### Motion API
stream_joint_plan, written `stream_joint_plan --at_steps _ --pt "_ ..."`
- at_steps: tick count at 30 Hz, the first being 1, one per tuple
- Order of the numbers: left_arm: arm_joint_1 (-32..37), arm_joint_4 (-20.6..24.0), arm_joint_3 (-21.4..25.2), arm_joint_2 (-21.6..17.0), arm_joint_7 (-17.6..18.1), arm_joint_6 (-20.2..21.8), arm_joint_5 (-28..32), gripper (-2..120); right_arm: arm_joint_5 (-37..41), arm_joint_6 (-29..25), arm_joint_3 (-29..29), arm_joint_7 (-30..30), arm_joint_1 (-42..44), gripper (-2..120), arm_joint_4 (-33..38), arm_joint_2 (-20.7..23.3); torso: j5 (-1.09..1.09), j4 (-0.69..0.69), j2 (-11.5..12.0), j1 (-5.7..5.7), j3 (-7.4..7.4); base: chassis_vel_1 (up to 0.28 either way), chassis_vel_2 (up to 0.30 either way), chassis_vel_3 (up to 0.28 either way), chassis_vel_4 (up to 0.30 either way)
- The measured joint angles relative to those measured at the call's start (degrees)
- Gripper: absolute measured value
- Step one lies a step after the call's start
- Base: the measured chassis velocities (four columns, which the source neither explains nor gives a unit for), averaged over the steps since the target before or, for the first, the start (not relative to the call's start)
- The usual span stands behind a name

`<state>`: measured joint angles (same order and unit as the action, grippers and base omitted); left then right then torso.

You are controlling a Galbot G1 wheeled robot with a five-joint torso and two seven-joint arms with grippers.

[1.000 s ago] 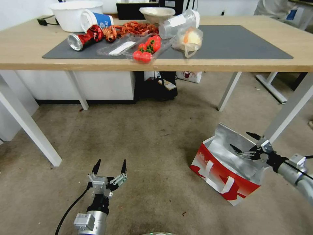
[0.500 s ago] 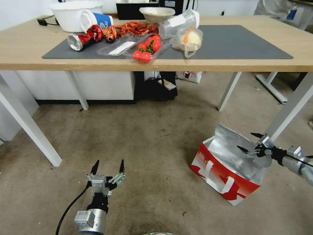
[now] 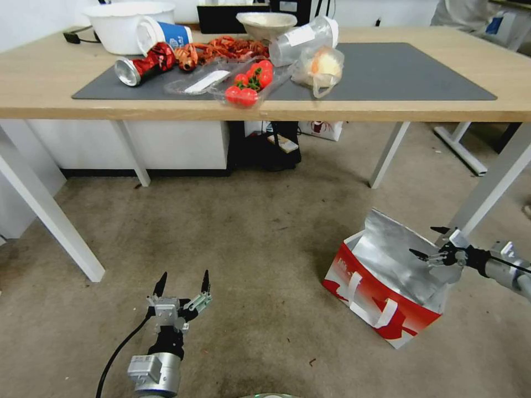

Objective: Pick up the food delivery bag from the floor and place it on the table.

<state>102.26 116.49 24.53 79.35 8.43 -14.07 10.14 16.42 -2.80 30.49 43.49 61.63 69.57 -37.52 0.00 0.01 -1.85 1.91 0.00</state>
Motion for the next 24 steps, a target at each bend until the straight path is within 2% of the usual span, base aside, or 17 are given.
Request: stream_joint_plan --at_steps 15,20,23,24 --pt "0.5 0.2 0.1 1.2 0.0 0.0 -0.5 100 -0.9 2.9 -5.7 6.1 -6.0 100 -5.9 -0.1 0.01 0.00 0.0 0.00 0.00 0.000 0.000 0.000 0.000" --pt "0.7 0.4 0.2 1.4 0.1 -0.3 -0.7 100 -2.3 3.0 -7.2 7.6 -7.4 86 -6.7 -0.7 0.01 -0.01 0.0 0.00 0.00 0.000 0.000 0.000 0.000" --pt "0.8 0.5 0.2 1.7 0.1 -0.4 -0.8 100 -2.8 3.5 -8.4 8.1 -8.4 71 -7.4 -1.0 0.01 0.01 0.0 0.00 0.00 0.000 0.000 0.000 0.000" --pt "0.8 0.5 0.2 1.7 0.1 -0.4 -0.8 100 -2.8 3.5 -8.4 8.1 -8.4 71 -7.4 -1.0 0.01 0.01 0.0 0.00 0.00 0.000 0.000 0.000 0.000"
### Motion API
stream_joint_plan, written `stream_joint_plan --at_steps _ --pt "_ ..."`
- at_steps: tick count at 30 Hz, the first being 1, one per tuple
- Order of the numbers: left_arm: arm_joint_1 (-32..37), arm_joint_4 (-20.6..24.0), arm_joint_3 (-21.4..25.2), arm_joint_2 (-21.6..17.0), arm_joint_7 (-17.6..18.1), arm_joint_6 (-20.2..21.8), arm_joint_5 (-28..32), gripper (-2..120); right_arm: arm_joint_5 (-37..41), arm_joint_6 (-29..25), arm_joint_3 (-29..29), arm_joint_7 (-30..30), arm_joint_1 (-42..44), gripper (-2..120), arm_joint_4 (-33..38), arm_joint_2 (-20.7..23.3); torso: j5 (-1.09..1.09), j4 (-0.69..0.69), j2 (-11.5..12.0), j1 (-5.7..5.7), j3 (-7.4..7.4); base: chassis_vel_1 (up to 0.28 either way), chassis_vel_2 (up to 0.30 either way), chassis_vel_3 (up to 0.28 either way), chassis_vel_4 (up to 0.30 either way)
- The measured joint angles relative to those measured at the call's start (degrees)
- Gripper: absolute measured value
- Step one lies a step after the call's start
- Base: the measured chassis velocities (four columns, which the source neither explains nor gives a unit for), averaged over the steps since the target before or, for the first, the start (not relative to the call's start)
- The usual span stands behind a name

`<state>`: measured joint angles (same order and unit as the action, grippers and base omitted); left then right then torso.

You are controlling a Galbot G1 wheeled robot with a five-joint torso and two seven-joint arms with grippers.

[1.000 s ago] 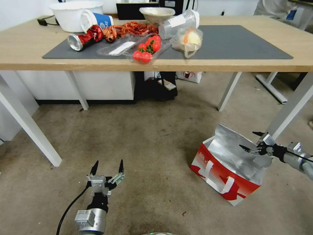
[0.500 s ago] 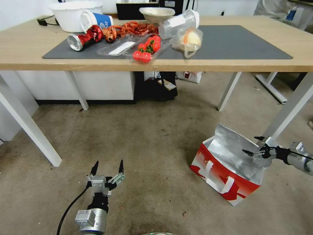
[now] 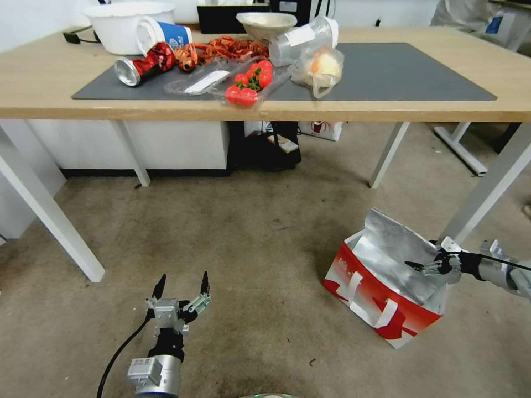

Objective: Pick up the food delivery bag from the floor and place it on the table.

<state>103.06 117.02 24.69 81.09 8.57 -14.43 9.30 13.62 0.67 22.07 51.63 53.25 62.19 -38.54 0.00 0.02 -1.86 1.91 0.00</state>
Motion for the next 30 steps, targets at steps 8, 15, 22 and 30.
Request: stream_joint_plan --at_steps 8,15,22,30 --pt "0.0 -0.1 -0.2 0.6 -0.1 -0.1 -0.6 100 -0.8 0.5 -0.7 1.1 -1.1 45 -1.4 -0.5 0.00 -0.01 0.0 0.00 0.00 0.000 0.000 0.000 0.000" --pt "-0.1 0.0 0.1 0.3 0.0 0.0 -0.5 100 -0.6 -0.2 -0.5 1.6 -1.2 16 -1.9 -0.9 0.00 -0.01 0.0 0.00 0.00 0.000 0.000 0.000 0.000" --pt "0.0 0.1 -0.1 0.6 0.4 0.0 -0.5 100 0.5 -1.4 0.2 3.3 -1.3 0 -1.8 -0.4 0.00 -0.02 0.0 0.00 0.00 0.000 0.000 0.000 0.000" --pt "0.3 0.6 0.2 0.5 1.0 0.5 -0.8 100 4.4 -3.0 1.5 8.7 -0.9 0 -0.7 1.5 -0.01 -0.01 0.0 0.00 0.00 0.000 0.000 0.000 0.000"
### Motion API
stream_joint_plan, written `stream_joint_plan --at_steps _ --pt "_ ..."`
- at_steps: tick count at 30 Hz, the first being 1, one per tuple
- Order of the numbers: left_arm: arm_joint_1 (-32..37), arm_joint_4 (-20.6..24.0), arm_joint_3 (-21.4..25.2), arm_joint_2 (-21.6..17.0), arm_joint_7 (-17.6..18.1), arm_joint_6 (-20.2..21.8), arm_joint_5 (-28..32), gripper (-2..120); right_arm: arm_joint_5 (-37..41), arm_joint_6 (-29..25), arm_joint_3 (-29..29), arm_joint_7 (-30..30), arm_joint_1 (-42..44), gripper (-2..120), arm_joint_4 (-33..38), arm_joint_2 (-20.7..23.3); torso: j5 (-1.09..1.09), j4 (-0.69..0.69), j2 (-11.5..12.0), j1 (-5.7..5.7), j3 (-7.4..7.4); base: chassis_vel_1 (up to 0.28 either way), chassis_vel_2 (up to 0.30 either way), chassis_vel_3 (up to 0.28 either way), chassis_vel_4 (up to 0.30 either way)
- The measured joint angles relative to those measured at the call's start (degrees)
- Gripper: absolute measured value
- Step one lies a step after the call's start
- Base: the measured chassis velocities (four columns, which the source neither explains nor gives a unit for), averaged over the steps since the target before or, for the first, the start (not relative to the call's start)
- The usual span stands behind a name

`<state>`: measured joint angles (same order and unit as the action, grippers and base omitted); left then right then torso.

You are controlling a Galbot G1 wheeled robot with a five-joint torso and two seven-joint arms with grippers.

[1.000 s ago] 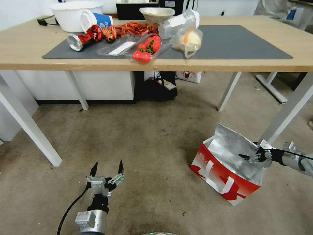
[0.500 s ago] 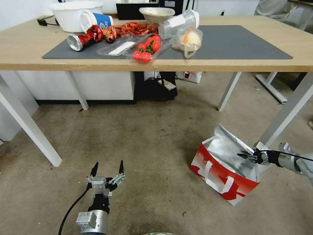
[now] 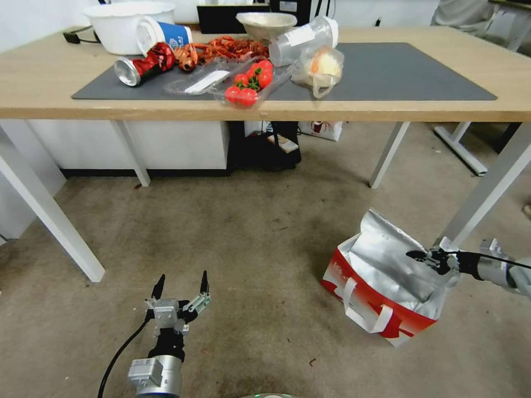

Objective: Pick up the food delivery bag from the floor and place it on the table.

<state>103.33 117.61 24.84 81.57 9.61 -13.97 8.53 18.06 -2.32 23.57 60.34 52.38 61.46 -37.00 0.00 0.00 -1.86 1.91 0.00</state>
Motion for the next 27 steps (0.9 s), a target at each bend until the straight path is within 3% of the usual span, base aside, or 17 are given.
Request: stream_joint_plan --at_steps 6,13,16,21,27 --pt "0.2 0.7 0.2 0.5 0.0 0.5 -0.7 100 4.0 0.2 1.1 7.7 0.5 0 2.6 2.1 0.00 0.00 0.0 0.00 0.00 0.000 0.000 0.000 0.000" --pt "0.4 1.4 0.9 1.3 -1.7 -0.3 -2.1 100 7.9 5.2 2.6 16.2 3.1 0 8.7 5.6 0.01 0.01 0.0 0.00 0.00 0.000 0.000 0.000 0.000" --pt "0.4 1.7 1.0 1.7 -1.1 -0.7 -1.4 100 8.5 7.8 3.5 23.3 4.2 0 12.3 7.7 0.01 0.00 0.0 0.00 0.00 0.000 0.000 0.000 0.000" --pt "0.4 2.4 1.3 2.2 -0.1 -0.6 -0.9 100 7.7 8.9 4.0 27.9 4.9 0 15.0 8.5 0.01 0.00 0.0 0.00 0.00 0.000 0.000 0.000 0.000" --pt "0.5 3.3 1.9 2.4 0.2 0.1 -0.9 100 9.0 10.0 4.1 28.4 6.3 0 18.2 8.5 0.01 0.00 0.0 0.00 0.00 0.000 0.000 0.000 0.000"
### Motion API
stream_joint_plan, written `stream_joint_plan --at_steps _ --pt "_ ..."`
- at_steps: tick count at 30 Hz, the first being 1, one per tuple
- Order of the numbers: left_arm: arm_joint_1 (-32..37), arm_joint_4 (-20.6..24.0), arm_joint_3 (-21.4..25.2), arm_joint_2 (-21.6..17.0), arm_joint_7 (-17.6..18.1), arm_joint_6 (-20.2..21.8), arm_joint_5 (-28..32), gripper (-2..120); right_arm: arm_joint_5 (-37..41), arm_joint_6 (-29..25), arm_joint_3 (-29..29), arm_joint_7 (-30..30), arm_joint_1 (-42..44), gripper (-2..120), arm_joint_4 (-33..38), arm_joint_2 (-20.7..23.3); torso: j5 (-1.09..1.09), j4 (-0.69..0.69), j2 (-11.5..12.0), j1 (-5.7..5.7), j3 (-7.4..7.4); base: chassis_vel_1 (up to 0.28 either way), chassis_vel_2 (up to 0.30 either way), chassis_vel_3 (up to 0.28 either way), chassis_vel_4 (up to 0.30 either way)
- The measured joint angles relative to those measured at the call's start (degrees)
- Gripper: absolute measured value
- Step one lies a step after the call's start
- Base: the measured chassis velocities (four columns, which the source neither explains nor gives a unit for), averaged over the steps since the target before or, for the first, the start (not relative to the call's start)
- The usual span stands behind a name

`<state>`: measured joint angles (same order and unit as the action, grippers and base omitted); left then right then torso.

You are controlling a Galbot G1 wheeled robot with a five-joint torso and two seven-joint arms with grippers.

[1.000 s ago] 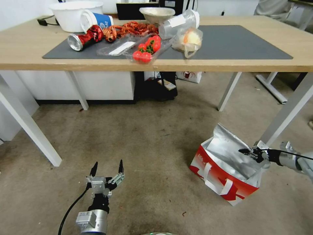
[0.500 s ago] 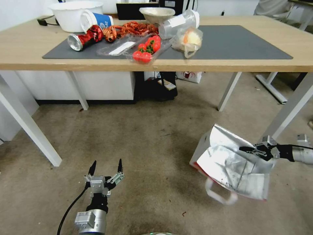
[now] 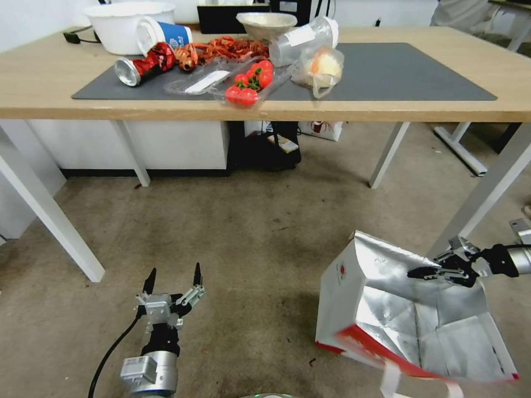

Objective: Pick up the food delivery bag from the floor and place it on the table.

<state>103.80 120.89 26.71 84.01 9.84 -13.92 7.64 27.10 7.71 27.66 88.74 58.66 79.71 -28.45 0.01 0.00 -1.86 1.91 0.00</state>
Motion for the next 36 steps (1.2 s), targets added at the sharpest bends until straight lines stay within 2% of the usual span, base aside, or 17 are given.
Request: stream_joint_plan --at_steps 10,29,36 --pt "0.4 0.7 0.2 0.3 0.0 0.2 0.3 100 0.8 1.4 0.1 -0.3 2.7 0 4.8 -1.0 0.00 0.00 0.0 0.00 0.00 0.000 0.000 0.000 0.000" --pt "0.3 1.4 -0.7 1.3 0.5 0.8 -0.6 100 1.3 1.9 0.8 -0.5 4.8 0 6.3 -1.1 0.00 0.00 0.0 0.00 0.00 0.000 0.000 0.000 0.000" --pt "0.2 1.4 -0.7 1.1 0.5 -0.6 0.2 100 1.3 2.0 1.1 -0.6 5.6 0 6.7 -1.3 0.00 0.00 0.0 0.00 0.00 0.000 0.000 0.000 0.000"
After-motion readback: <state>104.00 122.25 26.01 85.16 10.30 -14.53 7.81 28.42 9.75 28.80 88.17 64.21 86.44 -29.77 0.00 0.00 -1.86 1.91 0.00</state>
